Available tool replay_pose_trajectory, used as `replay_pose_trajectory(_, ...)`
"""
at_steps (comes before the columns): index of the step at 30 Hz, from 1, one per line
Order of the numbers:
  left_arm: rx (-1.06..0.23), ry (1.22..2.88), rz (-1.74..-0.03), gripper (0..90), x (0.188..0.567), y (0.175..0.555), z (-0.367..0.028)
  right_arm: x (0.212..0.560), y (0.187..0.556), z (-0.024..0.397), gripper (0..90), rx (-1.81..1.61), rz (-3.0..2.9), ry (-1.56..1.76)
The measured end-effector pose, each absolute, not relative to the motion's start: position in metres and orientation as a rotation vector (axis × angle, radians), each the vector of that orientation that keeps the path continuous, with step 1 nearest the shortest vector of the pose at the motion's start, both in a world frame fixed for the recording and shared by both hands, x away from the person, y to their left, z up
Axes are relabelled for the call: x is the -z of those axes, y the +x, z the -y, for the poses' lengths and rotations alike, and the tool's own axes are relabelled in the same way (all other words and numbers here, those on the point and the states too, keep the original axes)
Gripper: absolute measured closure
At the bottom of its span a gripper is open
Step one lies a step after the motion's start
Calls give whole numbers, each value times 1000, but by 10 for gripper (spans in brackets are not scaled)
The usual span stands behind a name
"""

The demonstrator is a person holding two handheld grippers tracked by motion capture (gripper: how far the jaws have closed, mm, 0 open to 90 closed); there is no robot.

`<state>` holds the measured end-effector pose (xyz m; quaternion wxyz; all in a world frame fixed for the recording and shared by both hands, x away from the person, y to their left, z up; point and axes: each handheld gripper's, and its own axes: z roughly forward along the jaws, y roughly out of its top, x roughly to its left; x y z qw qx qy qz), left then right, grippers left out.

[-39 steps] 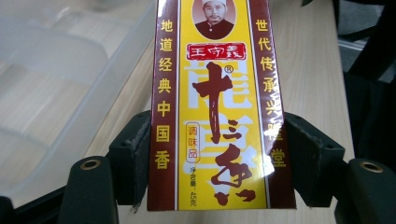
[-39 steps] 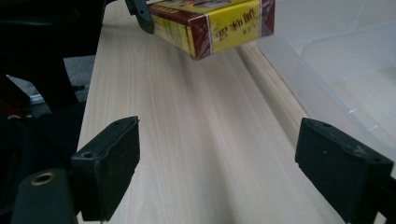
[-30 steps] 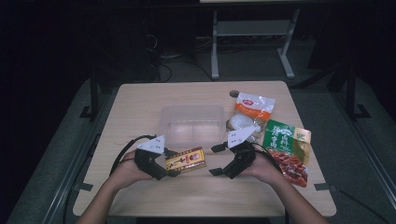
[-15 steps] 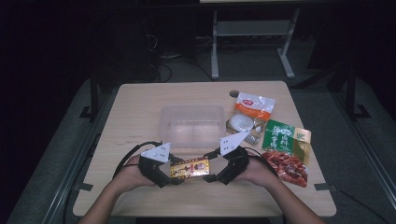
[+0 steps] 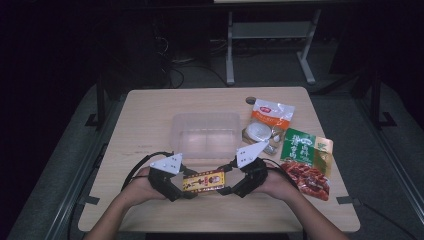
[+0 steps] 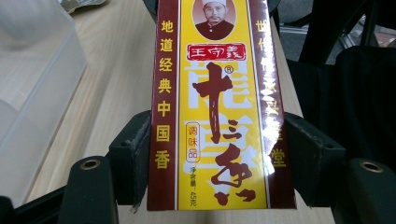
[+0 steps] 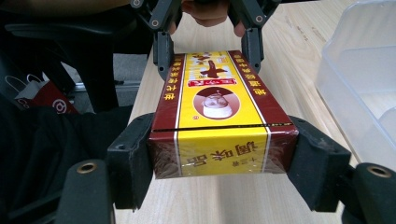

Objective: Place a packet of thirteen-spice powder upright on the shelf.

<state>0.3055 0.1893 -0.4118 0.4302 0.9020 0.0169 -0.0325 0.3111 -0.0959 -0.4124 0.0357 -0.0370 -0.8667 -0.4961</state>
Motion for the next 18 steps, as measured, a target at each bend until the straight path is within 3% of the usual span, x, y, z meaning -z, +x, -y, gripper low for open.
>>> replay_pose_trajectory(10,116,2260,-93,304,420,305,-187,410,306,92,320,1489,2701,-133)
replay_pose_trajectory(18,59,2269,-189,150,421,306,-196,409,302,92,322,1461,2730,-176)
